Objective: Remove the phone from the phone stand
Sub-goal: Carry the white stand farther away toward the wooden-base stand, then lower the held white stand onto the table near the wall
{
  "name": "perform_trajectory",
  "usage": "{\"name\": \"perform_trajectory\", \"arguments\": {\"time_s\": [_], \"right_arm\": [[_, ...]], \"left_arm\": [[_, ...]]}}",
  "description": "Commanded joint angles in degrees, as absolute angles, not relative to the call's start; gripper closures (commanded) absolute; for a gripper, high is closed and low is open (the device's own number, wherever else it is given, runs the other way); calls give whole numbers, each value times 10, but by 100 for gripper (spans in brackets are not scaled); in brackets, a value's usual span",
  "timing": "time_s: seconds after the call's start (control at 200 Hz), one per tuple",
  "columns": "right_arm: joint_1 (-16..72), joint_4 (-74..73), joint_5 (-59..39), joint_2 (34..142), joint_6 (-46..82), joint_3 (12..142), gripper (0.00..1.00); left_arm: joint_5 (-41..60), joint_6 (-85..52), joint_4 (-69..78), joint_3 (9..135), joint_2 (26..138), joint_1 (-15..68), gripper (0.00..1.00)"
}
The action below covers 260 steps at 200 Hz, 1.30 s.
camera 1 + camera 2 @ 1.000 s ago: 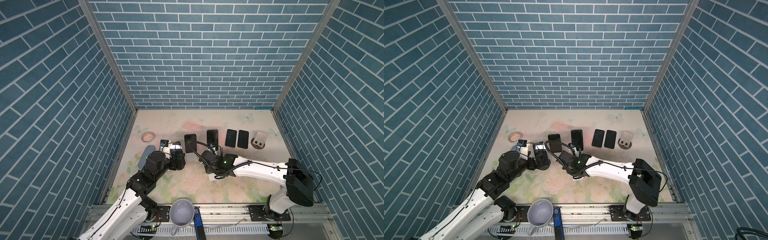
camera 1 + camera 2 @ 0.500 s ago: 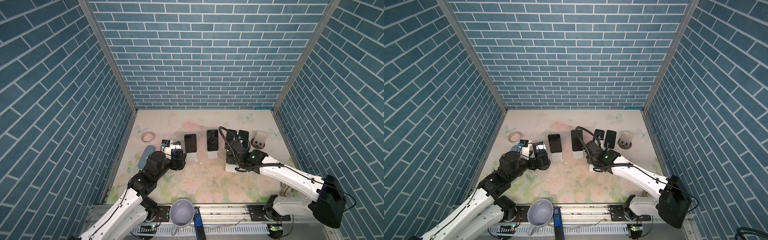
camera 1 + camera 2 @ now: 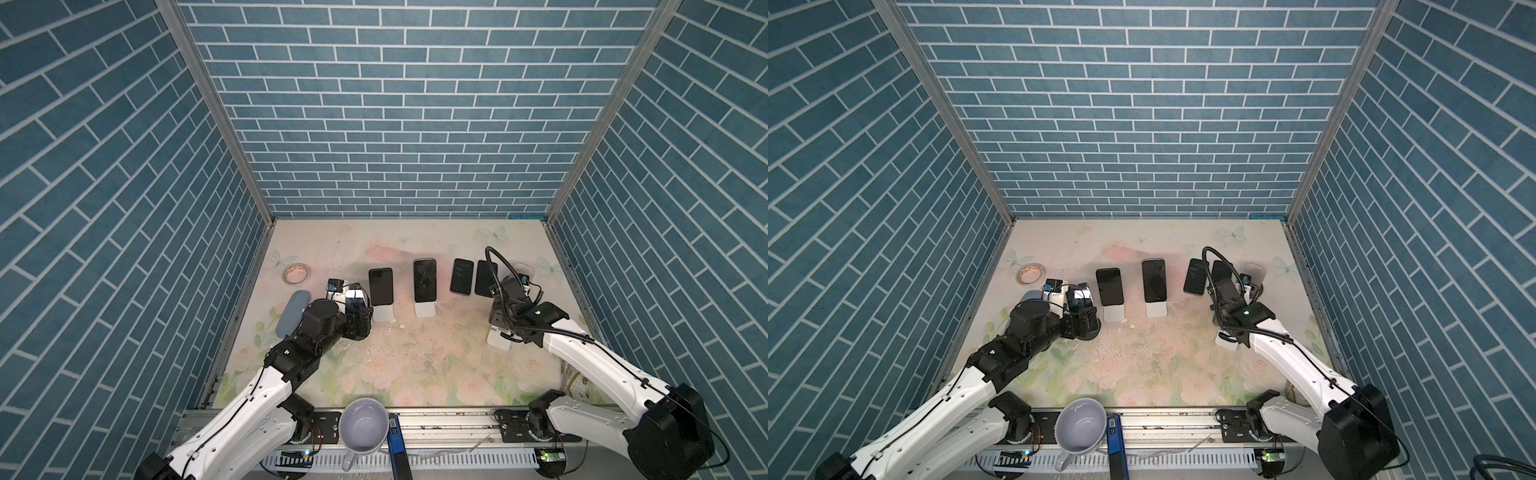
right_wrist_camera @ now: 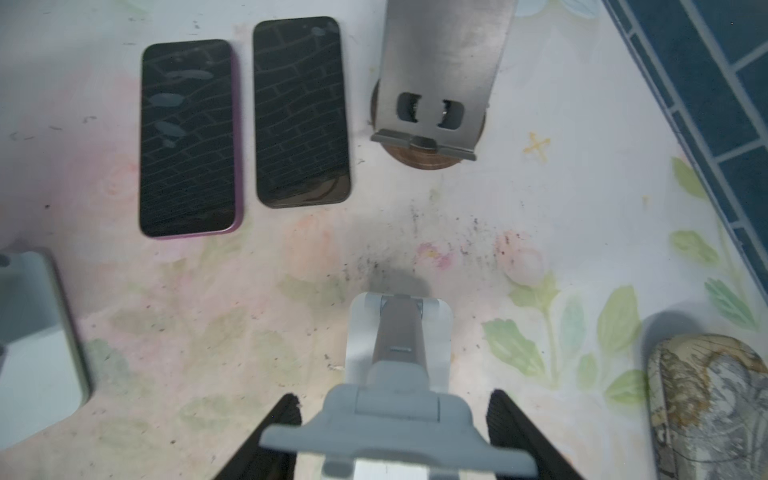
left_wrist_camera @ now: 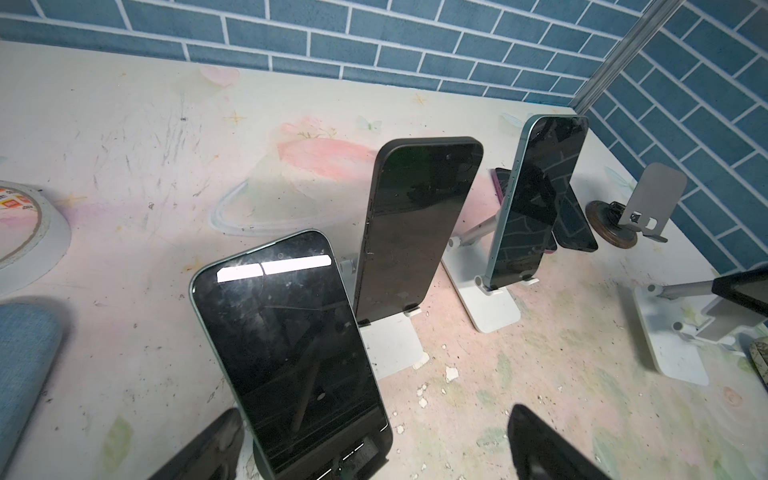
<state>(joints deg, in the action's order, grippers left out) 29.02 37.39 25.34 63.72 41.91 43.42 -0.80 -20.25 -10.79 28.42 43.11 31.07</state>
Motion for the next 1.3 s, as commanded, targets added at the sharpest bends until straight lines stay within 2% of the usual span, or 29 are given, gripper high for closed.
{"name": "perform_trajectory", "arguments": {"time_s": [0.0, 0.365, 0.675, 0.855, 1.075, 1.295], "right_arm": [[263, 373, 271, 628, 385, 430, 42], [144, 307, 199, 665, 328, 422, 42], [102, 286, 183, 678, 304, 409, 39], [98, 289, 179, 674, 318, 399, 30], [97, 308, 186, 652, 330, 416, 2], [97, 341, 196, 613, 320, 461, 1]], "left_arm": [[-5, -184, -88, 289, 425, 313, 0], [-21, -166, -84, 270, 385, 313, 0], [-24, -168, -83, 272, 390, 313, 0], [-15, -168, -88, 283, 399, 313, 0], [-10, -167, -98, 292, 409, 314, 0], [-16, -169, -106, 290, 396, 314, 0]]}}
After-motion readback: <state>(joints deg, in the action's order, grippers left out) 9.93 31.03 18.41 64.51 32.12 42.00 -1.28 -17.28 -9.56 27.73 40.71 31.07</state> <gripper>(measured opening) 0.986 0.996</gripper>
